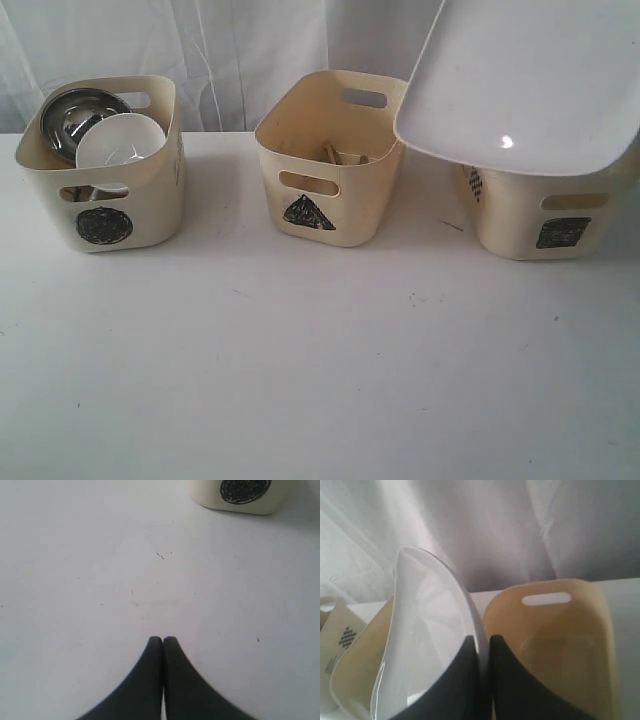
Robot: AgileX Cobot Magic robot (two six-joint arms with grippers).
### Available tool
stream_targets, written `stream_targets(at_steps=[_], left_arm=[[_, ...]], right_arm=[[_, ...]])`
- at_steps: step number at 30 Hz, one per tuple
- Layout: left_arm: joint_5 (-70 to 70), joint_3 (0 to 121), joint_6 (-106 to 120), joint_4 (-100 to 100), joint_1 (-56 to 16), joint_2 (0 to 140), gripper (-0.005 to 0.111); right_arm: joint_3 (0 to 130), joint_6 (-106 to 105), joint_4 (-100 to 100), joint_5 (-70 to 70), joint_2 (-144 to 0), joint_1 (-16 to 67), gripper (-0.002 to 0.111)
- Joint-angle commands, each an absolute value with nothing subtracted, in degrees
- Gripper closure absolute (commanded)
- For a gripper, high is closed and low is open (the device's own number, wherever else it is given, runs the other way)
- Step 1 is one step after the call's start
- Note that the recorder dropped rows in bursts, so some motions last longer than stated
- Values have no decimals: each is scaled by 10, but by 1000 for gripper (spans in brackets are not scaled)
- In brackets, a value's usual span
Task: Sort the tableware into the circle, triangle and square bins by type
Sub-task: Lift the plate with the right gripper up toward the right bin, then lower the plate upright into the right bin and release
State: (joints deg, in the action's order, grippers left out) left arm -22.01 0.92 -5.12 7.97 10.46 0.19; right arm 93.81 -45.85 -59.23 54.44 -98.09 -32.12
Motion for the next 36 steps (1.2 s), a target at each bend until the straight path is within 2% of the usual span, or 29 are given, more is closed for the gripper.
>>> stream_targets(at_steps=[1,13,33,36], left_arm=[[-241,3,-52,78,100,0,107],[-241,3,-52,78,100,0,107],[-241,3,-52,78,100,0,107],[-241,3,-52,78,100,0,107]], right_arm=[[985,-448,-630,491,-1009,-346,108],[1042,-511,-627,357,-1080,-355,108],[1040,-585,-614,363,-1139,-331,108],[1040,-585,-614,372,-1139,-327,103]])
